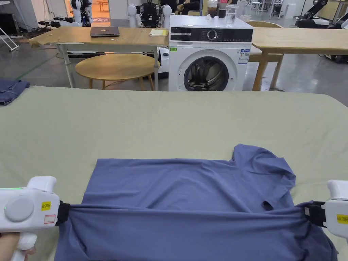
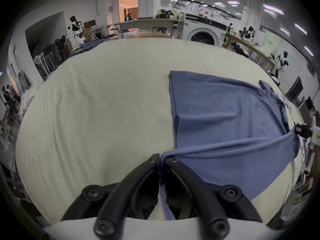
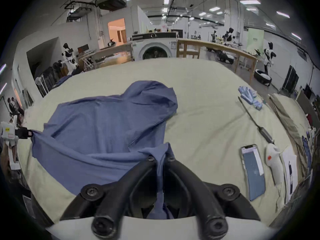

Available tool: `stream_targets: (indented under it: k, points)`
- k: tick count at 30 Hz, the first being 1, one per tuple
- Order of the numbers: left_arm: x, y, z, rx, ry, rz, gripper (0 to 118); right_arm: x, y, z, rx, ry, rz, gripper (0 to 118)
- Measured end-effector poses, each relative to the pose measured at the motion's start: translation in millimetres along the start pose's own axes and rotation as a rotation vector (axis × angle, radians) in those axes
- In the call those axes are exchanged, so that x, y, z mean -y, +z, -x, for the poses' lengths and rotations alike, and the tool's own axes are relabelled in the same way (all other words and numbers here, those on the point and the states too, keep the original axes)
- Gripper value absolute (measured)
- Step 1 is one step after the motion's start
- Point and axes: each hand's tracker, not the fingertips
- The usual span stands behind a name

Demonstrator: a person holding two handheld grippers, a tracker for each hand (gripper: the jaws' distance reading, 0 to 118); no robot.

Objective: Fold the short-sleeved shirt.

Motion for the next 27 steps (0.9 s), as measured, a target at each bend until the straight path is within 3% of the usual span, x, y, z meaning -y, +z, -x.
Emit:
stream_targets:
  k: [1, 2, 3, 4, 5, 8, 10, 11, 12, 13, 14, 21, 22, 23, 24, 25, 27]
  points:
    - [0, -6, 0, 0.008, 0.005, 0.012, 0, 0, -7, -1, -0.008, -0.009, 0.024, 6]
    - [1, -8, 1, 0.021, 0.016, 0.011, 5, 2, -9, -4, -0.030, -0.028, 0.046, 18]
    - [4, -9, 2, 0.046, 0.017, 0.003, 40, 5, -9, -5, -0.041, -0.052, 0.056, 62]
    - [8, -7, 2, 0.042, 0.022, -0.003, 84, 9, -7, -7, -0.049, -0.077, 0.052, 101]
    - [12, -5, 2, 0.046, 0.023, -0.007, 111, 14, -4, -8, -0.050, -0.091, 0.052, 118]
    - [24, 9, 10, 0.008, 0.005, -0.036, 114, 31, 22, -12, -0.060, -0.104, 0.015, 117]
    - [37, 29, 10, -0.024, 0.013, -0.072, 102, 45, 42, -13, -0.030, -0.097, -0.024, 112]
    - [43, 39, 9, -0.020, 0.011, -0.079, 82, 52, 51, -12, -0.017, -0.083, -0.031, 98]
    - [50, 48, 9, -0.018, 0.011, -0.082, 39, 60, 62, -11, -0.013, -0.076, -0.047, 61]
    - [57, 56, 8, -0.025, 0.019, -0.094, 12, 68, 72, -11, -0.005, -0.081, -0.066, 22]
    - [64, 61, 8, -0.023, 0.024, -0.104, 3, 71, 78, -13, -0.005, -0.090, -0.065, 0]
    - [89, 66, -3, 0.084, 0.026, -0.065, 3, 108, 105, -11, -0.011, -0.110, -0.094, 0]
    - [89, 61, -6, 0.055, 0.028, -0.052, 12, 108, 105, -14, -0.012, -0.110, -0.095, 0]
    - [88, 55, -6, 0.062, 0.024, -0.042, 42, 111, 105, -14, -0.015, -0.116, -0.092, 0]
    - [88, 46, -5, 0.069, 0.031, -0.030, 100, 114, 104, -14, -0.018, -0.124, -0.088, 0]
    - [88, 38, -6, 0.042, 0.039, -0.013, 117, 117, 104, -13, -0.018, -0.127, -0.086, 0]
    - [86, 31, -8, 0.020, 0.039, -0.023, 115, 119, 103, -14, -0.016, -0.119, -0.074, 0]
